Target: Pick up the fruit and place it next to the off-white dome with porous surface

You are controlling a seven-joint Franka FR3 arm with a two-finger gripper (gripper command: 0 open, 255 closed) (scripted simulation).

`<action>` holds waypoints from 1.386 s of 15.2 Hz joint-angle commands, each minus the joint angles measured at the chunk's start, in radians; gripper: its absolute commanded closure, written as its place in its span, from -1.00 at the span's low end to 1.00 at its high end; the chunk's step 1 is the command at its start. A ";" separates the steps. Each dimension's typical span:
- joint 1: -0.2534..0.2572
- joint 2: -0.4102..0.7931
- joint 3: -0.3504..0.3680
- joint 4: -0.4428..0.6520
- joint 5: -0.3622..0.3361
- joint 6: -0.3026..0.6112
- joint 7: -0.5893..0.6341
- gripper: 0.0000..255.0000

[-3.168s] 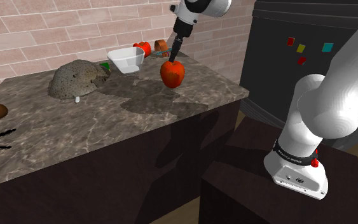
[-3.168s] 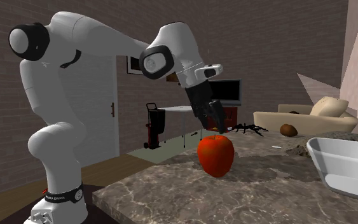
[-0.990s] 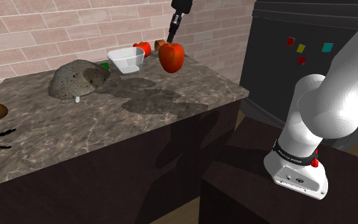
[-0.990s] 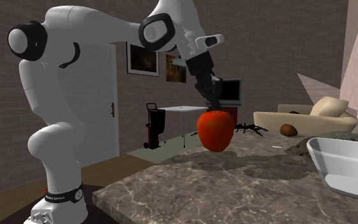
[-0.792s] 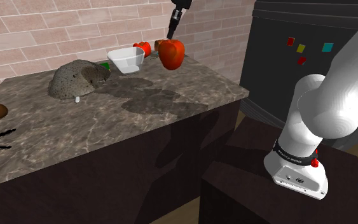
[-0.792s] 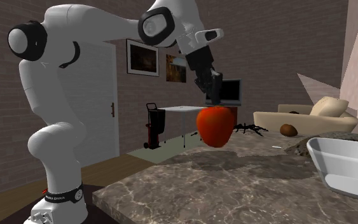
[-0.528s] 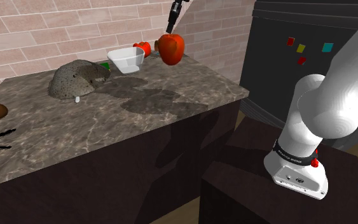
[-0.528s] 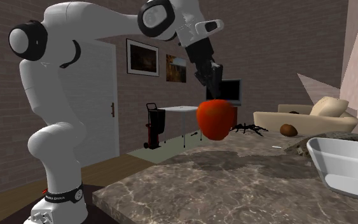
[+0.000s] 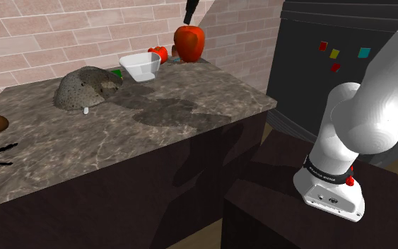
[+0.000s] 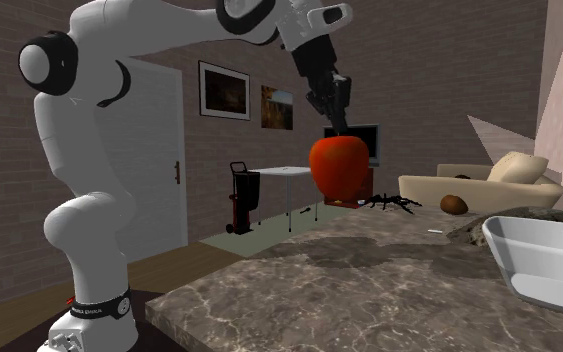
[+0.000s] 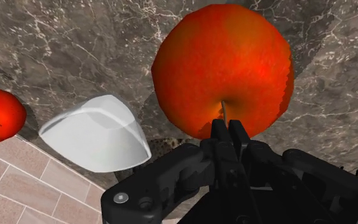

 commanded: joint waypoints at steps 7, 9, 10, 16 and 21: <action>0.002 0.042 -0.006 0.153 0.008 -0.113 0.013 1.00; 0.009 0.066 0.002 0.182 0.011 -0.115 0.029 1.00; 0.017 0.088 0.011 0.200 0.013 -0.109 0.044 1.00; 0.057 0.240 0.056 0.345 0.023 -0.092 0.133 1.00; 0.087 0.399 0.084 0.528 0.030 -0.108 0.204 1.00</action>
